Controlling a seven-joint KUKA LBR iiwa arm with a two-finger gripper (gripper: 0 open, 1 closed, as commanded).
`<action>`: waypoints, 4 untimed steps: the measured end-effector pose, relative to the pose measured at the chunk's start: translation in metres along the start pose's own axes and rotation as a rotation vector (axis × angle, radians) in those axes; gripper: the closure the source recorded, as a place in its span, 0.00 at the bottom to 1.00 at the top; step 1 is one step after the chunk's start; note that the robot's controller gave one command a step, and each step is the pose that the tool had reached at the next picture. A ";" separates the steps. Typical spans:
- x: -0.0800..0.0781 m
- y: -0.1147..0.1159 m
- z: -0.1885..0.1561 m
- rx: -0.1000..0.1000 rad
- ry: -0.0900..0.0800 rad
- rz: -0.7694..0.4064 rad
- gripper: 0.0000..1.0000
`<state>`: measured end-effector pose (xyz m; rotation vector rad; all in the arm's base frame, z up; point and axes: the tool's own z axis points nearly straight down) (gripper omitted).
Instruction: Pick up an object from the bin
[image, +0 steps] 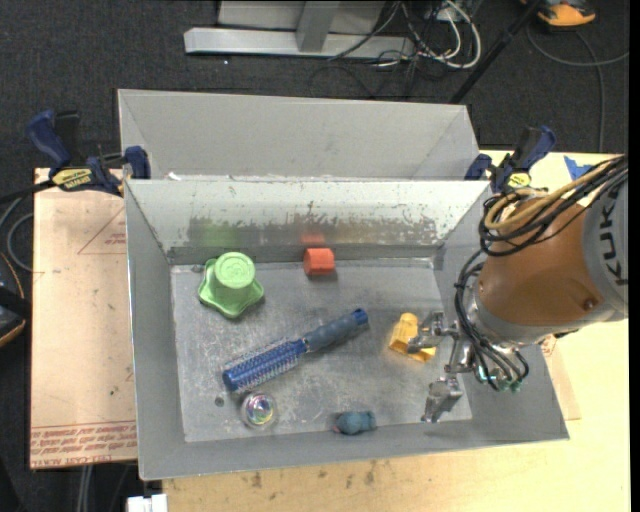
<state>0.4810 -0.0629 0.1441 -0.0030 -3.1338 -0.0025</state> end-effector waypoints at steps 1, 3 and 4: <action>-0.001 0.030 0.039 0.000 -0.009 -0.135 0.00; -0.008 0.109 0.068 0.005 -0.026 -0.087 0.00; -0.006 0.112 0.068 0.000 -0.019 -0.091 1.00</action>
Offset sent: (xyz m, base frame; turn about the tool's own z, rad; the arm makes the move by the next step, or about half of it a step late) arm -0.0002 0.0283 -0.0378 -0.1354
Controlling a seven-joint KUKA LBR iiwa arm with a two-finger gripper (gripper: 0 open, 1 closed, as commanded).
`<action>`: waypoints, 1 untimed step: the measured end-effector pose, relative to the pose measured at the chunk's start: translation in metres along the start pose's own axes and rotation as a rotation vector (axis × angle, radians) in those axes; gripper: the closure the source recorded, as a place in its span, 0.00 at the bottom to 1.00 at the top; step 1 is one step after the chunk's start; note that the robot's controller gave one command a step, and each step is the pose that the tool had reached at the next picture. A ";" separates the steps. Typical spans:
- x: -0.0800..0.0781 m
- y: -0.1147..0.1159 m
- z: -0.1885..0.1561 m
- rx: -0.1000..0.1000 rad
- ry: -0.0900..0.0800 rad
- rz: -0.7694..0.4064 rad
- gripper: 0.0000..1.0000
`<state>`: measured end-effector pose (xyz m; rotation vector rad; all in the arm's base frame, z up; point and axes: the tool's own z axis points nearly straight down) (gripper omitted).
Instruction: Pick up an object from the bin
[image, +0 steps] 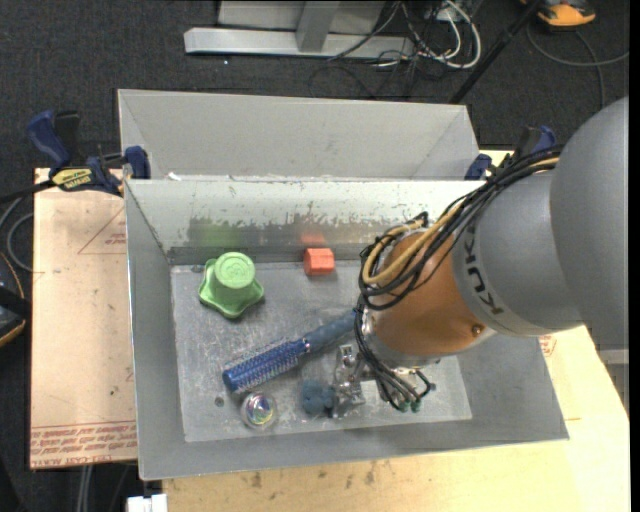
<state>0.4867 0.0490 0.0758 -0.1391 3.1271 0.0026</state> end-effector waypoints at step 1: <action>-0.009 0.008 -0.120 0.000 0.001 -0.056 1.00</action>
Offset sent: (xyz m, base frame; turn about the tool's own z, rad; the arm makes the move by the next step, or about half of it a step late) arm 0.0049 0.0076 0.1154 -0.0570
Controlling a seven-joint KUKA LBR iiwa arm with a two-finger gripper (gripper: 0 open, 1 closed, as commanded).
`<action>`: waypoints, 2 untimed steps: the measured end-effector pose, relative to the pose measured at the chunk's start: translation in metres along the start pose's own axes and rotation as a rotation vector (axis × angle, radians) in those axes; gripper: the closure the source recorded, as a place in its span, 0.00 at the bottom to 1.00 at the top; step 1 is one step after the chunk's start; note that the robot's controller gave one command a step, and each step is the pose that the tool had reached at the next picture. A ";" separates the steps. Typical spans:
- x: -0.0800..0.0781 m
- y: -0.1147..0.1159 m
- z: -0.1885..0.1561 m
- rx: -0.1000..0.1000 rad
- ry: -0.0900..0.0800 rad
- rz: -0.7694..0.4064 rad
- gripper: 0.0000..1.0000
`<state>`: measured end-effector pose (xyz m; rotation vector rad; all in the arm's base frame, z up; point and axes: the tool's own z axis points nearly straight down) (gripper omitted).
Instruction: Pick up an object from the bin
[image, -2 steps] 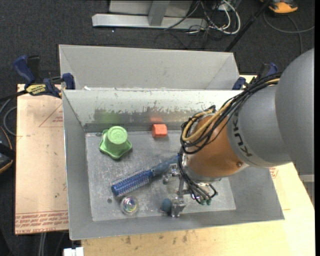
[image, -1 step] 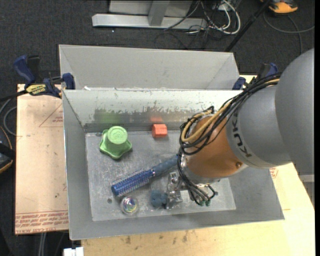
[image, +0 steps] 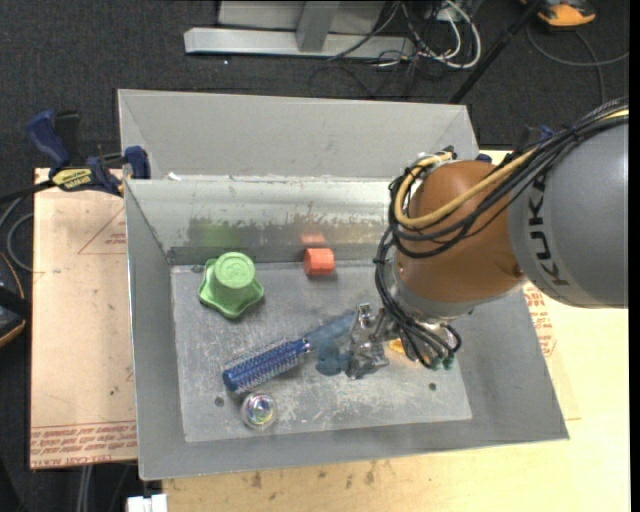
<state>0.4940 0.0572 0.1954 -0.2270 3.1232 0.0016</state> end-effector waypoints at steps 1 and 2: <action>-0.016 0.009 0.123 -0.001 0.007 0.126 1.00; -0.026 0.004 -0.084 0.000 -0.002 0.123 1.00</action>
Offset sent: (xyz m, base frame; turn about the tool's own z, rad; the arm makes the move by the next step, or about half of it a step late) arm 0.0139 0.0106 -0.1254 0.1264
